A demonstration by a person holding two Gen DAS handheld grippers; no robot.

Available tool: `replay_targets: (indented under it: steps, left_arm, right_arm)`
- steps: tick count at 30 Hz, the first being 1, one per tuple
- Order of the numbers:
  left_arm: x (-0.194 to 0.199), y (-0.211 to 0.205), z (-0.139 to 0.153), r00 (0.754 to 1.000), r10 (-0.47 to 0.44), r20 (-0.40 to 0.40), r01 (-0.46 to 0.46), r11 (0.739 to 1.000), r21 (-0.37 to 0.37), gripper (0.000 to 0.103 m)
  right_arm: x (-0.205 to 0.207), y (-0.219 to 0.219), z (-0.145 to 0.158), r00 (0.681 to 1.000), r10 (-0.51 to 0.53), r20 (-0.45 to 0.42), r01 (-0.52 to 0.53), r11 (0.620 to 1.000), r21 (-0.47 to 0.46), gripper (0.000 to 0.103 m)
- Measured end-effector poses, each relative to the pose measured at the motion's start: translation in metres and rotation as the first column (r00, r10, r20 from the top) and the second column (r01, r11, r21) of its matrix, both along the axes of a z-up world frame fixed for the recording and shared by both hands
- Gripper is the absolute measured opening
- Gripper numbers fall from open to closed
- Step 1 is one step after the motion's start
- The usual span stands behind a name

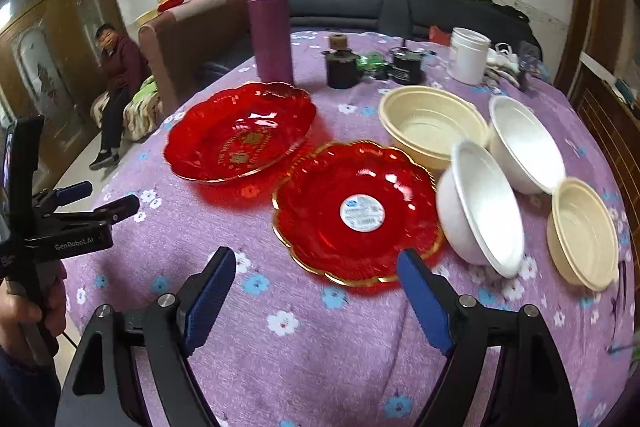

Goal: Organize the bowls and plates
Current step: 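Move the left tool toward the red 'THE WEDDING' plate, then close the left tool on the rim of the red 'THE WEDDING' plate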

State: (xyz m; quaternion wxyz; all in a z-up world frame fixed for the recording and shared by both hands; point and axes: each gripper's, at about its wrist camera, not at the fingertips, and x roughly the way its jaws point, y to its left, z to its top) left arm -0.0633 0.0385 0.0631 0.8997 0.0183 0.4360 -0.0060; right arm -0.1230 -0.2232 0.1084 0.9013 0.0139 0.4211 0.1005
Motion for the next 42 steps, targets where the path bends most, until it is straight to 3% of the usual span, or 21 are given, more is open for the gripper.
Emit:
replay_targets:
  steps: [10,16,31,33,34,35,39,41,42]
  left_arm:
    - [0.020,0.002,0.014,1.000,-0.015,-0.005,0.015,1.000,0.001,0.103]
    - [0.038,0.007,0.016,1.000,-0.010,-0.028,0.009,1.000,-0.012,0.103]
    - [0.104,0.010,0.017,0.998,0.014,-0.065,-0.016,1.000,-0.027,0.103]
    - [0.113,0.009,0.017,0.998,0.018,-0.057,-0.019,1.000,-0.014,0.103]
    - [0.118,0.009,0.017,0.998,0.020,-0.054,-0.020,1.000,-0.008,0.100]
    - [0.121,0.009,0.016,0.998,0.019,-0.054,-0.020,1.000,-0.005,0.095]
    - [0.136,0.015,0.010,0.997,0.023,-0.076,-0.026,0.999,-0.036,0.078]
    - [0.142,0.018,0.005,0.995,0.026,-0.096,-0.032,0.997,-0.063,0.063]
    - [0.144,0.019,0.003,0.994,0.020,-0.103,-0.028,0.997,-0.075,0.062]
  right_arm:
    - [0.031,0.023,0.019,0.999,0.024,0.024,-0.022,0.995,-0.094,0.095]
    - [0.060,0.016,0.021,1.000,-0.010,0.010,0.010,0.999,-0.048,0.096]
    - [0.126,0.007,0.001,0.997,0.018,-0.075,-0.012,0.996,0.090,0.095]
    - [0.136,0.007,-0.001,0.996,0.009,-0.086,0.000,0.995,0.096,0.089]
    - [0.144,0.007,-0.005,0.995,0.012,-0.102,-0.001,0.994,0.105,0.082]
    - [0.148,0.007,-0.007,0.994,0.011,-0.113,0.000,0.994,0.105,0.074]
    - [0.170,0.006,-0.021,0.987,-0.011,-0.160,0.027,0.995,0.094,0.062]
    - [0.176,0.006,-0.028,0.984,-0.010,-0.177,0.027,0.995,0.094,0.053]
    - [0.179,0.007,-0.031,0.982,-0.014,-0.186,0.031,0.996,0.089,0.051]
